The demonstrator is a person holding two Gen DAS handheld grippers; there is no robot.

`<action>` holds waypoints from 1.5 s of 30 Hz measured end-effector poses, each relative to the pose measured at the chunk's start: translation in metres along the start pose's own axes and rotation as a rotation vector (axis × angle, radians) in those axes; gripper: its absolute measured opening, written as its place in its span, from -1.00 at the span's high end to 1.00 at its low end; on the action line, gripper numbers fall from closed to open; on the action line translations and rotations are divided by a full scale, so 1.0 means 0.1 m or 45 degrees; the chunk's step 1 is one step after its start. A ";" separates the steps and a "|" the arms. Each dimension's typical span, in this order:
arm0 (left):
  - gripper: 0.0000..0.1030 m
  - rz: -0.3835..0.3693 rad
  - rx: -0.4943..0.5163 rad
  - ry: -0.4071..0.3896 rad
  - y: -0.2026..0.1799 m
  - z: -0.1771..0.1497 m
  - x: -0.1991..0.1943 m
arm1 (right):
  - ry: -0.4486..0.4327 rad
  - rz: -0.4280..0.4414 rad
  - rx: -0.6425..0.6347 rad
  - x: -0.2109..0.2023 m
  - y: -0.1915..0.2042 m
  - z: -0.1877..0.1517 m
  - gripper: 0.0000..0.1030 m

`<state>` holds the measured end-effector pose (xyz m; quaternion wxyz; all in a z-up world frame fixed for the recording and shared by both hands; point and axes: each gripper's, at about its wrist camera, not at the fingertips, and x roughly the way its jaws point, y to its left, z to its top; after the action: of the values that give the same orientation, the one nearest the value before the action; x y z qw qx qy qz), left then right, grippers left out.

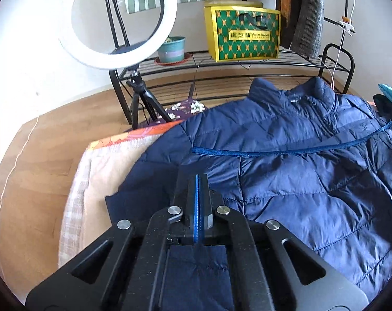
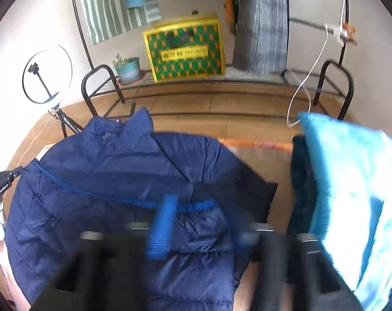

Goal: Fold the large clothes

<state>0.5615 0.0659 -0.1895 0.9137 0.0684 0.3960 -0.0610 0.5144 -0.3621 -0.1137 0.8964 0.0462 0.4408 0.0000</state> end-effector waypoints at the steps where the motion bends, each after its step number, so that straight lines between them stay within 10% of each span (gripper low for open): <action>1: 1.00 -0.003 -0.007 0.006 0.00 -0.02 0.02 | 0.010 0.016 0.009 0.07 -0.01 -0.03 -0.30; 4: 1.00 0.002 -0.006 0.025 -0.02 -0.05 0.09 | 0.079 0.021 0.012 0.32 0.00 -0.10 -0.24; 7: 1.00 0.018 0.018 0.029 -0.06 -0.06 0.10 | 0.135 -0.067 -0.038 0.51 0.08 -0.15 0.86; 9: 1.00 0.016 0.020 0.020 -0.05 -0.05 0.08 | 0.095 -0.084 -0.061 0.45 0.12 -0.17 0.98; 22: 1.00 0.167 0.061 -0.137 -0.08 0.74 0.21 | -0.230 -0.379 -0.181 0.07 0.31 0.64 1.00; 39: 1.00 0.310 0.086 0.013 -0.23 0.69 1.25 | -0.033 -0.514 -0.206 1.30 0.11 0.64 0.98; 45: 0.96 0.347 0.004 -0.062 -0.05 0.86 0.88 | -0.080 -0.473 -0.125 1.01 0.02 0.70 0.41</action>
<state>0.6814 0.0411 -0.1960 0.9227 0.1214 0.3608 0.0612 0.6311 -0.3616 -0.1508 0.8956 -0.0797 0.4129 -0.1454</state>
